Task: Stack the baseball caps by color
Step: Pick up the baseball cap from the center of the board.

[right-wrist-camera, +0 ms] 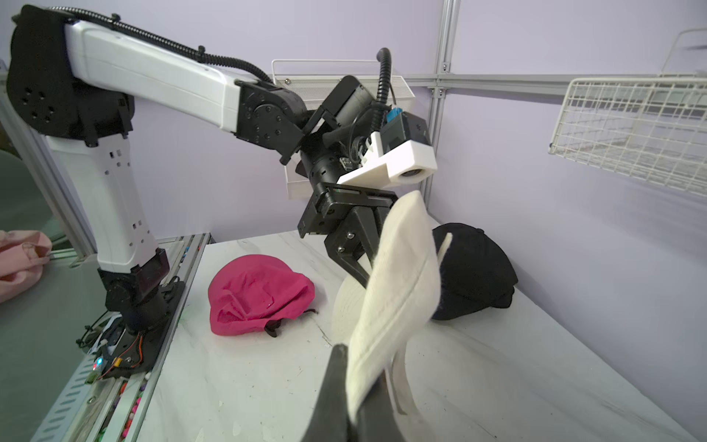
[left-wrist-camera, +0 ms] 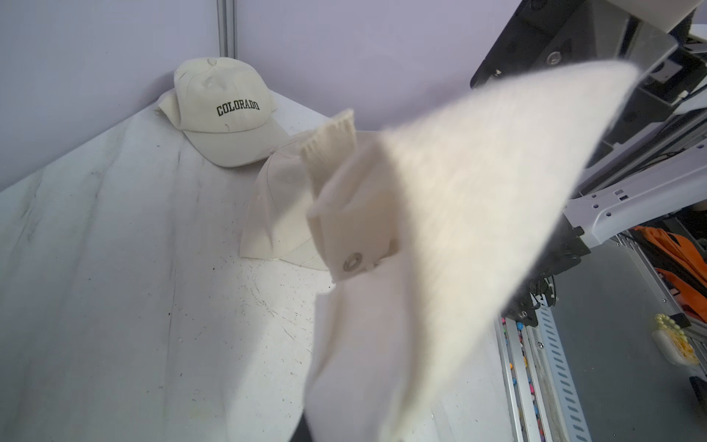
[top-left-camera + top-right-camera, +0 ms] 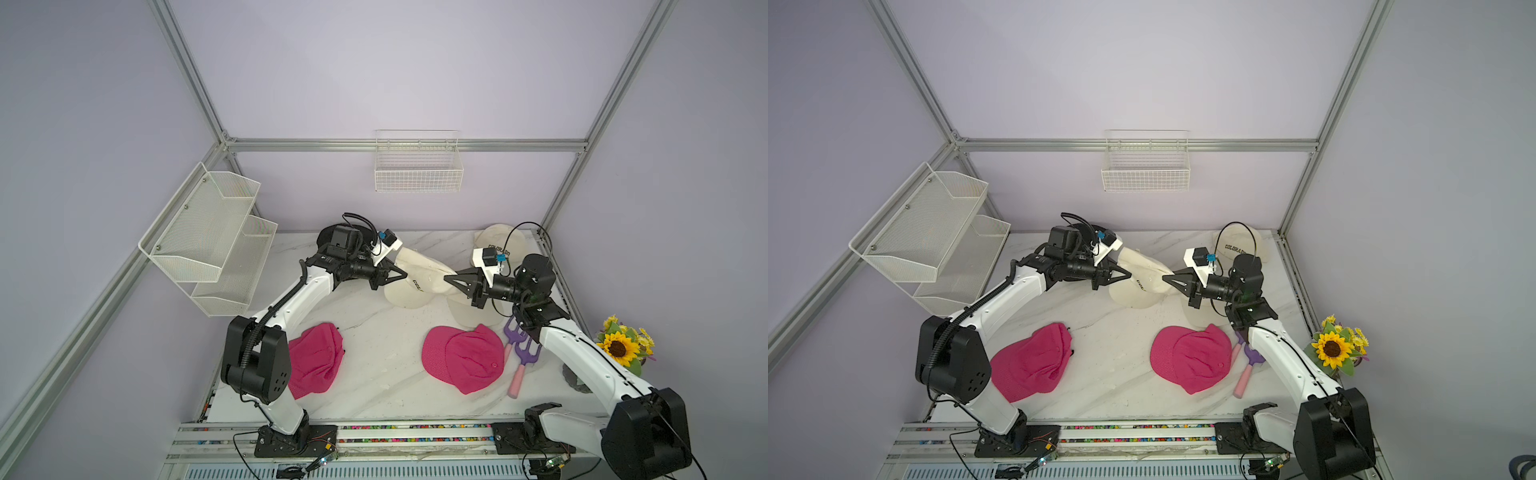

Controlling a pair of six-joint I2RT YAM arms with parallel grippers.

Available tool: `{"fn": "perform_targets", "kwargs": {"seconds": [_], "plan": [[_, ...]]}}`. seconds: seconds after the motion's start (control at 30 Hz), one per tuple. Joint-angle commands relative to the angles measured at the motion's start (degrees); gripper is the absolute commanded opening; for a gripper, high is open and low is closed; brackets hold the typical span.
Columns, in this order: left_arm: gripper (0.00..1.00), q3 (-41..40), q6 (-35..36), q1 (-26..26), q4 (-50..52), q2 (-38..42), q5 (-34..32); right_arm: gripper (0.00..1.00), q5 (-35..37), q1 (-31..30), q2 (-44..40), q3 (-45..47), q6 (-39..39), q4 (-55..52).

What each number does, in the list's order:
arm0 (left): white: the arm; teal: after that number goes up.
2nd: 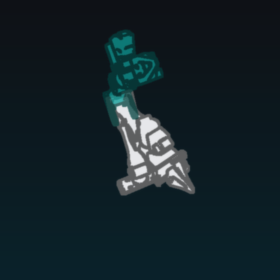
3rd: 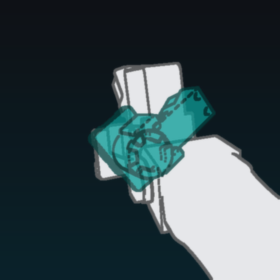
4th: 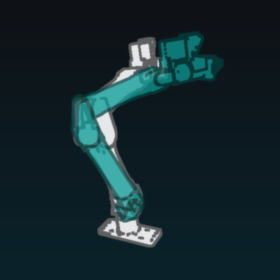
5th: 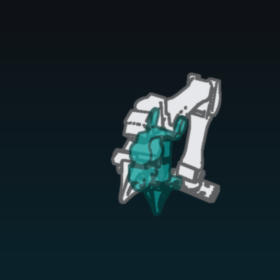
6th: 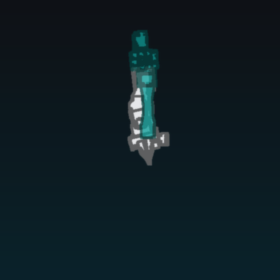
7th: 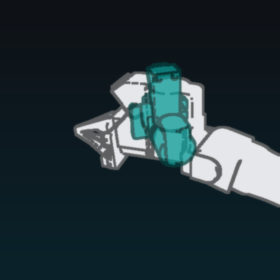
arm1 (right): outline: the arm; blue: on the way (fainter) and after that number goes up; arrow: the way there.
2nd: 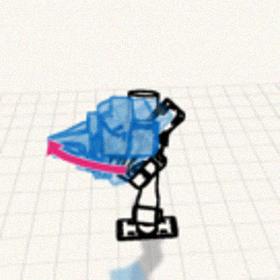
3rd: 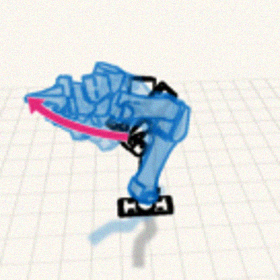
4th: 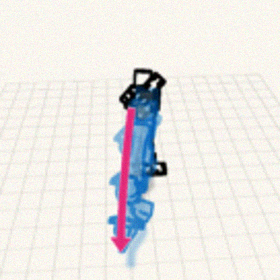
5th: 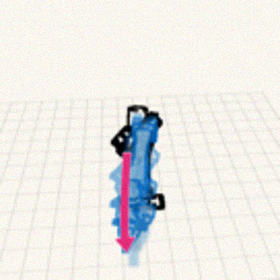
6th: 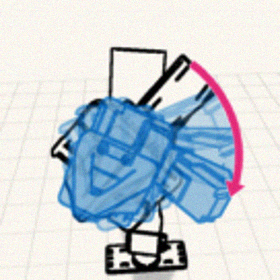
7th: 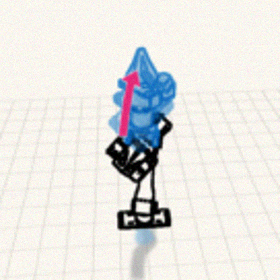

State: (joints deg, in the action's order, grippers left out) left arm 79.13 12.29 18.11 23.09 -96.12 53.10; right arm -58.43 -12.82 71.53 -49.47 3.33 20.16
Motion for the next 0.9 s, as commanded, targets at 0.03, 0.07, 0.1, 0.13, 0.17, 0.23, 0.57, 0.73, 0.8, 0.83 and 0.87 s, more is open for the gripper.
{"fn": "perform_targets", "kwargs": {"seconds": [0.03, 0.07, 0.1, 0.13, 0.17, 0.23, 0.57, 0.73, 0.8, 0.83, 0.87], "plan": [[0.13, -4.44, -7.76, -3.34, -5.34, 0.82, -6.85, 0.00, 9.28, -2.46, 5.70, -7.63, -2.85, -0.23], [0.19, -5.76, -8.57, -3.43, -7.10, 1.68, -6.58, 0.00, 10.38, -2.88, 7.09, -8.72, -3.31, -0.71], [0.29, -7.01, -8.79, -3.45, -8.48, 2.48, -5.83, 0.00, 11.08, -3.25, 8.31, -9.65, -3.42, -1.18], [0.37, -8.24, -8.71, -3.51, -9.72, 3.20, -4.70, 0.00, 11.17, -3.52, 9.07, -10.53, -3.23, -1.76], [0.47, -9.70, -8.31, -3.56, -11.36, 4.07, -2.92, 0.00, 10.86, -3.72, 10.22, -11.30, -2.75, -2.52], [0.65, -12.85, -7.94, -3.70, -14.87, 5.79, 0.16, 0.00, 10.54, -4.55, 12.11, -12.59, -0.90, -4.13], [1.00, -23.95, -24.02, -5.41, -36.08, 14.08, -21.74, 0.00, 15.27, -7.94, 19.93, -20.29, 13.97, -20.24], [1.00, -24.98, -43.47, -5.73, -26.93, 17.71, -52.65, 0.00, 16.53, -8.24, 24.76, -25.45, 19.78, -27.91], [1.00, -26.95, -48.11, -5.80, -25.93, 19.31, -54.93, 0.00, 15.53, -8.37, 27.06, -28.18, 22.35, -31.86], [1.00, -28.91, -49.63, -5.81, -27.87, 20.37, -54.33, 0.00, 15.04, -8.43, 28.25, -29.63, 23.74, -33.83], [1.00, -30.79, -50.66, -5.80, -30.05, 21.25, -53.34, 0.00, 14.58, -8.54, 29.37, -30.69, 24.67, -35.22]]}}
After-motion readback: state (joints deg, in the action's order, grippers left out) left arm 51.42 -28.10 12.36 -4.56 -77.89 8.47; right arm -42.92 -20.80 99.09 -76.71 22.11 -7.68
